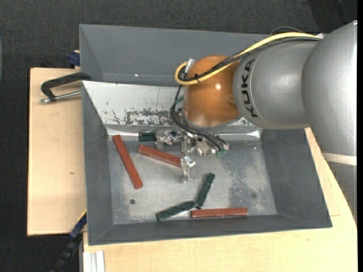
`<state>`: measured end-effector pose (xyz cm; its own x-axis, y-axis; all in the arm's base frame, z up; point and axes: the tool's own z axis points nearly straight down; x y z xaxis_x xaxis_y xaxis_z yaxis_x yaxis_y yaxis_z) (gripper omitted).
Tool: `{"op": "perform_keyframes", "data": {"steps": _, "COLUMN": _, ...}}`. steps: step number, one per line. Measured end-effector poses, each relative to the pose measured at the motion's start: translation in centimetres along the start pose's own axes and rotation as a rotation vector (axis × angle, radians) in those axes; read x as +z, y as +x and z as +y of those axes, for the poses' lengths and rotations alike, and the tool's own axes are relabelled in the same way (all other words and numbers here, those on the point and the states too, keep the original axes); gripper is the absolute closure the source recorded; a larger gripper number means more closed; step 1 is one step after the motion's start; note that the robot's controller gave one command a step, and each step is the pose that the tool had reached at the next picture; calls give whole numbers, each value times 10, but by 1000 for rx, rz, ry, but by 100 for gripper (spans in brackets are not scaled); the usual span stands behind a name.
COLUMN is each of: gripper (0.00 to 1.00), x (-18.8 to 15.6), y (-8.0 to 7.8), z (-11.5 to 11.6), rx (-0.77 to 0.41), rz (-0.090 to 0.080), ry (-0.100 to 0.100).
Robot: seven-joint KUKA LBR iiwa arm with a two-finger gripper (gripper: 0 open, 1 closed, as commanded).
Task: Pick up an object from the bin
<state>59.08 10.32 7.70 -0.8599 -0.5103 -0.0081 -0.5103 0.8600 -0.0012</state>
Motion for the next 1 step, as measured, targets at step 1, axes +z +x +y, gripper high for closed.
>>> {"op": "perform_keyframes", "data": {"steps": 1, "gripper": 100, "x": -7, "y": -2, "z": -11, "rx": 63, "rz": 1, "ry": -1}}
